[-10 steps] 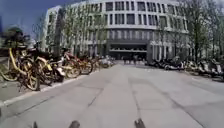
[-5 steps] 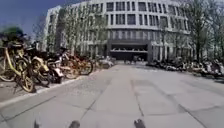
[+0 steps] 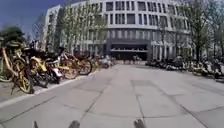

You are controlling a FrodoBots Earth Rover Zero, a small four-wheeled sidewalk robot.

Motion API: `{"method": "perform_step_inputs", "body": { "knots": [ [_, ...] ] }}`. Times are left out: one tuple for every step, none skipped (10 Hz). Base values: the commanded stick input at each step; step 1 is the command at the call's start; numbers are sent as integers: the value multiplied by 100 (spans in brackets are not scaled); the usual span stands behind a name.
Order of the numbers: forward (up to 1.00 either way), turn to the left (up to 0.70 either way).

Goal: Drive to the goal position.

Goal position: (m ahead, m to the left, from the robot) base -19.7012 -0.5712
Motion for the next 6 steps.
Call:
{"method": "perform_step_inputs", "body": {
  "knots": [
    [85,-34],
    [85,-34],
    [85,-34],
    [85,0],
    [85,0],
    [85,-13]
  ]
}}
